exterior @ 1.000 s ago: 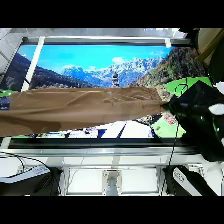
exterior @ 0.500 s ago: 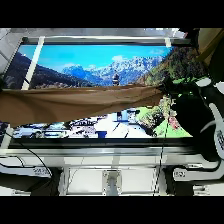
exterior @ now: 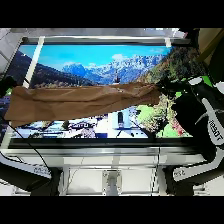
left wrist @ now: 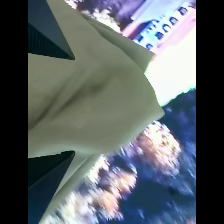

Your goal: Fold the clothes and pants, and hang the long-sleeved shirts on hangers.

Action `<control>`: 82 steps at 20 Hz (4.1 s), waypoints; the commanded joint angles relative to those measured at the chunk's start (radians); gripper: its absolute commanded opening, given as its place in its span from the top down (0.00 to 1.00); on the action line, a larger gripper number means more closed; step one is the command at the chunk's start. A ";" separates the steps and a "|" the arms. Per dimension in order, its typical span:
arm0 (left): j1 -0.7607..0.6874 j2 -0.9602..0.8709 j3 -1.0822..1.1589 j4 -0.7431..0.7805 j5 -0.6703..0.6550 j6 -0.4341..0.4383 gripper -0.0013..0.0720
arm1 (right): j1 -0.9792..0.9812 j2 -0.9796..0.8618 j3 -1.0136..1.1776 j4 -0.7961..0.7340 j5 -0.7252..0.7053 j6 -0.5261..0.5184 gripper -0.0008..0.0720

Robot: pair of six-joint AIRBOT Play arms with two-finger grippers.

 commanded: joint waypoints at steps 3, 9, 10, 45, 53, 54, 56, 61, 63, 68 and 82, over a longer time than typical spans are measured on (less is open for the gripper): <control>-0.013 0.112 0.099 -0.092 -0.002 -0.010 0.11 | -0.052 -0.006 0.174 -0.146 0.261 -0.005 0.42; -0.209 0.283 0.099 -0.294 0.005 0.313 0.11 | -0.133 -0.055 0.254 -0.240 0.450 -0.016 0.33; -0.273 0.284 0.099 -0.295 0.001 0.389 0.11 | -0.158 -0.093 0.255 -0.199 0.489 -0.053 0.27; -1.073 -0.224 0.095 -0.516 -0.074 0.453 0.97 | 0.108 -0.326 0.858 0.164 0.732 0.016 0.94; -0.917 -0.114 0.095 -0.373 -0.168 0.379 0.97 | 0.297 -0.319 0.856 0.160 0.664 0.086 0.95; -0.861 -0.068 0.095 -0.340 -0.226 0.380 0.97 | 0.323 -0.319 0.856 0.159 0.637 0.093 0.95; -0.752 0.029 0.095 -0.260 -0.328 0.380 0.97 | 0.388 -0.319 0.846 0.148 0.574 0.093 0.95; -0.498 0.241 0.095 -0.164 -0.393 0.380 0.97 | 0.636 -0.357 0.801 0.051 0.371 0.105 0.95; -0.424 0.293 0.095 -0.164 -0.394 0.380 0.97 | 0.742 -0.404 0.801 0.041 0.259 0.105 0.95; -0.339 0.318 0.091 -0.163 -0.420 0.381 0.97 | 0.940 -0.531 0.801 0.034 -0.010 0.098 0.95; -0.336 0.317 0.086 -0.164 -0.419 0.379 0.97 | 0.621 -0.381 0.761 -0.324 0.416 0.019 0.15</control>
